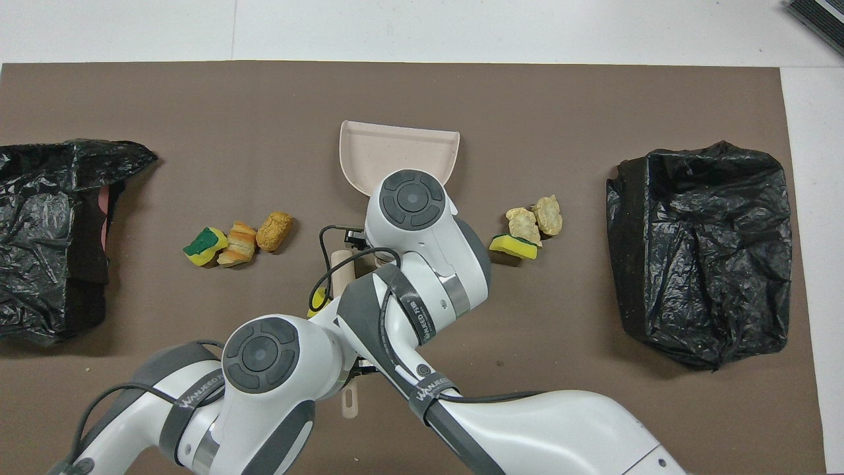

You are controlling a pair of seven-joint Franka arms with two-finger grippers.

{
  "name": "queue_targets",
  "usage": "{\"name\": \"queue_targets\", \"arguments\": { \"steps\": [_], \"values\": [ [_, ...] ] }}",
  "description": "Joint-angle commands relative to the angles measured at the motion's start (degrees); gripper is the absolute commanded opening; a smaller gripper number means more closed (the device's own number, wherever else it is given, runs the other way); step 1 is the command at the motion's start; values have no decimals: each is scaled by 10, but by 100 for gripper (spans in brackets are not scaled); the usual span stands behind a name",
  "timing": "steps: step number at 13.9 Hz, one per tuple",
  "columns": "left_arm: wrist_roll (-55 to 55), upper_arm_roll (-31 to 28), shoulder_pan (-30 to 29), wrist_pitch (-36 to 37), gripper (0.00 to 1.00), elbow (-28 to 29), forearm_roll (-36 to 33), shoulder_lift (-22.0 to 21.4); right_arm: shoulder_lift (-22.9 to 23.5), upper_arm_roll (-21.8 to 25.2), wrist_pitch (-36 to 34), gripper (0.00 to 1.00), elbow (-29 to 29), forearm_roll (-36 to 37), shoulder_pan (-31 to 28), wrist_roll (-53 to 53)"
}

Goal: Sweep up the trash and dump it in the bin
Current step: 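Grasp the brush handle with the left gripper while the right gripper holds the dustpan, then lower the dustpan beside the nearer trash pile with the right gripper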

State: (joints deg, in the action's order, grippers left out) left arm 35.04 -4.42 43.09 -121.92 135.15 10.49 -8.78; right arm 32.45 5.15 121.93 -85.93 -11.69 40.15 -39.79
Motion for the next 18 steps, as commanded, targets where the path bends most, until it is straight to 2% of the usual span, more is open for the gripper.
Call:
{"name": "queue_targets", "arguments": {
  "steps": [1,2,3,4,5,6,9,14,16,18],
  "values": [
    [-16,4,-40,16,0,-3,-18,-11,-15,-3,30,94,-24,0,-10,17],
    [-33,4,-62,22,0,-4,-18,-21,-15,-3,30,85,-24,0,-10,16],
    [-65,4,-95,29,0,-8,-20,-31,-16,-3,30,66,-24,4,-9,16],
    [-96,4,-130,38,0,-15,-20,-32,-19,-3,30,41,-30,6,-8,16],
    [-129,5,-158,45,0,-29,-20,-30,-21,-3,32,4,-35,8,-5,13],
    [-171,5,-185,48,0,-36,-20,-26,-20,-2,31,0,-33,11,-2,5],
    [-284,5,-251,42,0,-71,-43,-1,-35,2,2,0,-29,14,-8,3],
    [-398,5,-333,41,0,-161,-90,60,-63,2,-12,0,-41,15,-5,40],
    [-408,5,-363,40,0,-169,-117,66,-100,1,-24,0,-88,15,0,105],
    [-441,5,-390,39,0,-153,-124,70,-169,1,-24,0,-168,15,-2,204]
  ]
}}
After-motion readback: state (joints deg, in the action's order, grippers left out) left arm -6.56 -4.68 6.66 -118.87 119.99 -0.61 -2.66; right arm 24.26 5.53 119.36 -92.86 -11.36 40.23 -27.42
